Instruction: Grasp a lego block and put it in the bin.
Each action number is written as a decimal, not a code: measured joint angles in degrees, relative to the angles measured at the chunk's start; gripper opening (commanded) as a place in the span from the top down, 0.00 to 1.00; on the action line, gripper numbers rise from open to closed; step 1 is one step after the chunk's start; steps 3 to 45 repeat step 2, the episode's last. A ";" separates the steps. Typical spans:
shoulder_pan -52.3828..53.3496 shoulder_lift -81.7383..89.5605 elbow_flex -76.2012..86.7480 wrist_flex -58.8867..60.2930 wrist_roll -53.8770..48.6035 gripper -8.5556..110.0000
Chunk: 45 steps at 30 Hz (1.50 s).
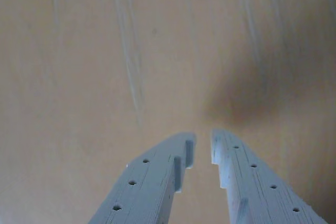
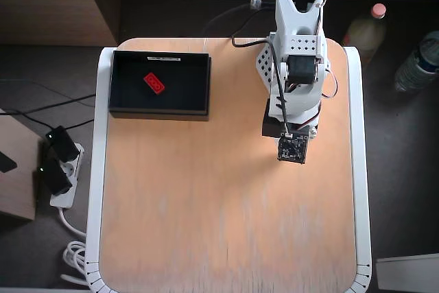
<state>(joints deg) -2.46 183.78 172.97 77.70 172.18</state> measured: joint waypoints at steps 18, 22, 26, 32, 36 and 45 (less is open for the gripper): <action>0.00 0.00 0.00 0.00 0.00 0.93; 0.00 0.00 0.00 0.00 0.00 0.93; 0.00 0.00 0.00 0.00 0.00 0.93; 0.00 0.00 0.00 0.00 0.00 0.93; 0.00 0.00 0.00 0.00 0.00 0.93; 0.00 0.00 0.00 0.00 0.00 0.93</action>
